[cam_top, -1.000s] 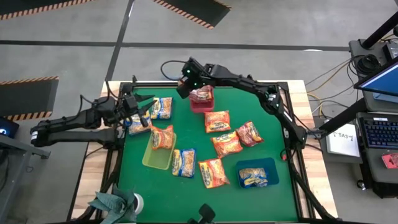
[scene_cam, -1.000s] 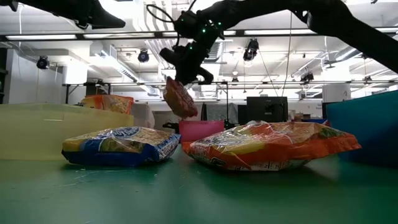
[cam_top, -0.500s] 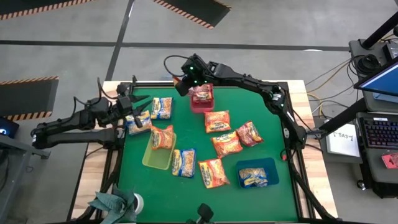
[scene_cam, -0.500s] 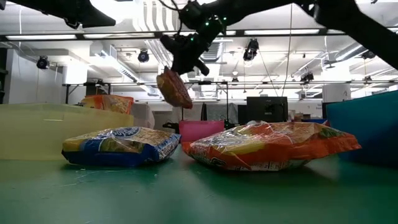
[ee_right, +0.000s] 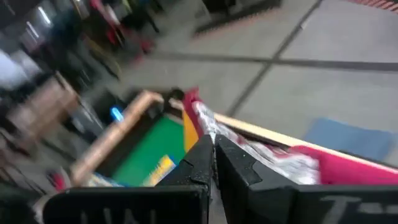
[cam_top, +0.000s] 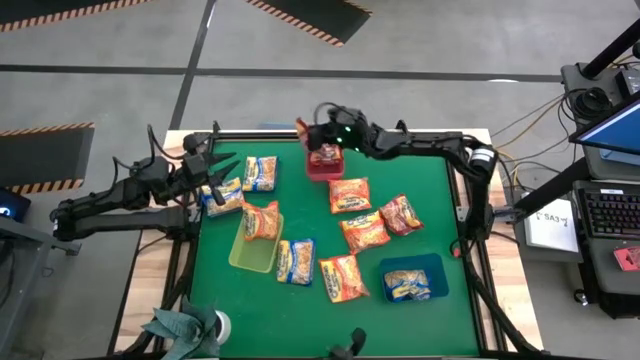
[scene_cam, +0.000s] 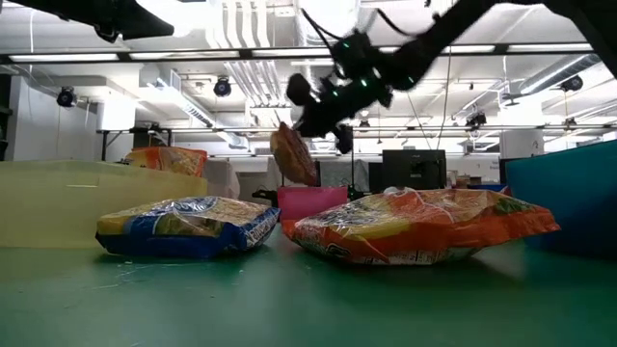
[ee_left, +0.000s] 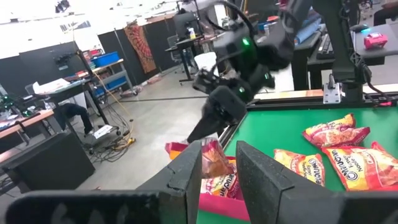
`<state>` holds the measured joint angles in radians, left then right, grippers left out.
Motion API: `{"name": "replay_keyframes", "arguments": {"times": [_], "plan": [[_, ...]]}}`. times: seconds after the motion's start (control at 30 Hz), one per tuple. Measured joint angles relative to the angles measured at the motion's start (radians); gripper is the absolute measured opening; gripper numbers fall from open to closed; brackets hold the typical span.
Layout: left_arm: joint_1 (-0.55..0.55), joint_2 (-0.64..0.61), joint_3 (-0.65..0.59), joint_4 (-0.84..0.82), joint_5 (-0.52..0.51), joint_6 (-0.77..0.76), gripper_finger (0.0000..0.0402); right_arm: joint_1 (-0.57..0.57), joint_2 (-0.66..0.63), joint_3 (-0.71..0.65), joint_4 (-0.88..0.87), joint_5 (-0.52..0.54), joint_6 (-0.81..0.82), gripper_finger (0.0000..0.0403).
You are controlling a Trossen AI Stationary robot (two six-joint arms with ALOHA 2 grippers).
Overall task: Sort Maruchan noodles
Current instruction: Put the noodle pack into the red bin
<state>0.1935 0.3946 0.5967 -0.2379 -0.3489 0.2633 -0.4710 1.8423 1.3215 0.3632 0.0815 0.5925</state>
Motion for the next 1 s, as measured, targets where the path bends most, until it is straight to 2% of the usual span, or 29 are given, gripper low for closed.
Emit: {"name": "replay_keyframes", "arguments": {"times": [0.2,0.33,0.43,0.67,0.8,1.0], "plan": [[0.000,0.001,-0.003,0.010,0.000,0.000,0.0081,0.002,0.036,-0.196,0.367,0.025,0.227,0.0008],[0.000,0.001,-0.003,0.012,0.000,0.000,0.0081,0.001,0.082,-0.233,0.532,-0.011,0.318,0.0008],[0.000,0.002,-0.003,0.012,0.000,0.000,0.0081,-0.001,0.087,-0.230,0.568,-0.047,0.337,0.0008],[0.000,0.006,-0.004,0.012,0.000,0.000,0.0081,-0.005,0.055,-0.148,0.461,-0.176,0.205,0.0008],[0.000,0.010,-0.004,0.012,0.000,0.000,0.0081,-0.002,0.024,-0.069,0.210,-0.227,0.024,0.0008],[0.000,0.010,-0.004,0.012,0.000,0.007,0.0081,0.013,0.005,0.102,-0.214,-0.215,-0.292,0.0008]]}}
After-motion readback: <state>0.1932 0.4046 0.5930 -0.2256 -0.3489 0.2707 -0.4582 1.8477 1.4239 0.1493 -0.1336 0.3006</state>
